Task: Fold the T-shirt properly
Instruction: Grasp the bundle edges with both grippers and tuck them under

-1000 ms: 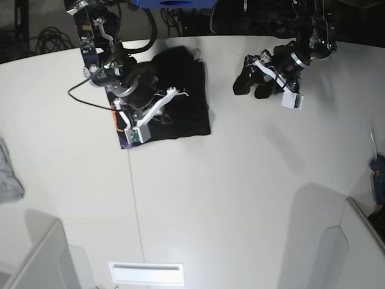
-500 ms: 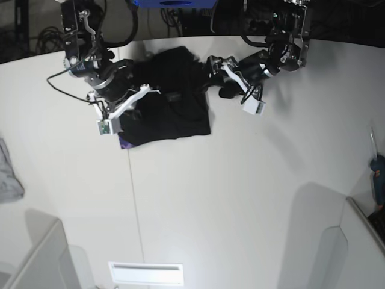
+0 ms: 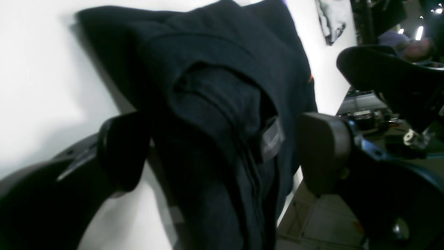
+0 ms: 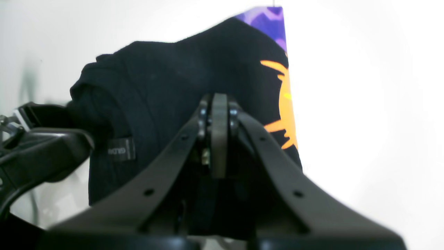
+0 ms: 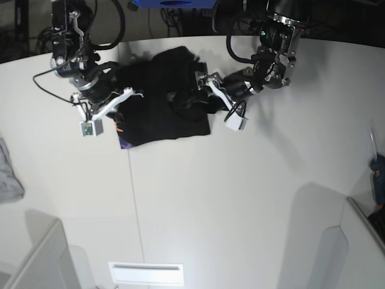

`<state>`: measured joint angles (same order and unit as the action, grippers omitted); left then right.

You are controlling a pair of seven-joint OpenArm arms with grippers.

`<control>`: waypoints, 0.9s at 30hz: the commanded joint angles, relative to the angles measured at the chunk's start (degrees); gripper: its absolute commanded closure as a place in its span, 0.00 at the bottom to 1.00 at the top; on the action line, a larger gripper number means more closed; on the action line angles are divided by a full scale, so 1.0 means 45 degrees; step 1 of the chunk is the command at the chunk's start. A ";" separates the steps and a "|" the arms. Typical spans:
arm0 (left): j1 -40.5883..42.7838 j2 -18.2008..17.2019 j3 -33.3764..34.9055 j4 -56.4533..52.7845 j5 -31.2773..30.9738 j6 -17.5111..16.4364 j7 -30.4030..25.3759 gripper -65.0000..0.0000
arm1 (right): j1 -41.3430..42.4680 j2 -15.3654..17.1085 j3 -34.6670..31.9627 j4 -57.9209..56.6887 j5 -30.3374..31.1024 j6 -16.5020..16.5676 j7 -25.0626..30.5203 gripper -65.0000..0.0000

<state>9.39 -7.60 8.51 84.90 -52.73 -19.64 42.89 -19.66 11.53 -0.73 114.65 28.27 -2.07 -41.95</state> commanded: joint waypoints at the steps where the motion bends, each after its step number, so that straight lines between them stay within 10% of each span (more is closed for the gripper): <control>1: -0.0025 0.0018 0.0052 -0.0220 0.0612 0.0428 0.0578 0.00 | 0.0061 0.0085 0.0055 0.0222 0.0115 0.0098 0.0249 1.00; 6: -0.0103 0.0018 0.0052 -0.0533 0.0670 0.0447 0.0578 0.01 | 0.0061 0.0105 0.0055 0.0222 0.0115 0.0098 0.0268 1.00; 19: -0.0807 -0.0041 0.0052 -0.1314 0.0670 0.0447 0.0597 1.00 | -0.0369 -0.0013 0.1989 0.0105 0.0115 0.0117 0.0874 1.00; 27: -0.2272 -0.0490 0.0052 -0.1236 0.0670 0.0467 0.3098 1.00 | -0.1072 -0.0032 0.2771 0.0026 0.0135 0.0117 0.0893 1.00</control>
<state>-0.25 -9.37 8.95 78.76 -51.27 -18.33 56.66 -24.71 11.03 11.51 113.97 28.45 -1.89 -39.20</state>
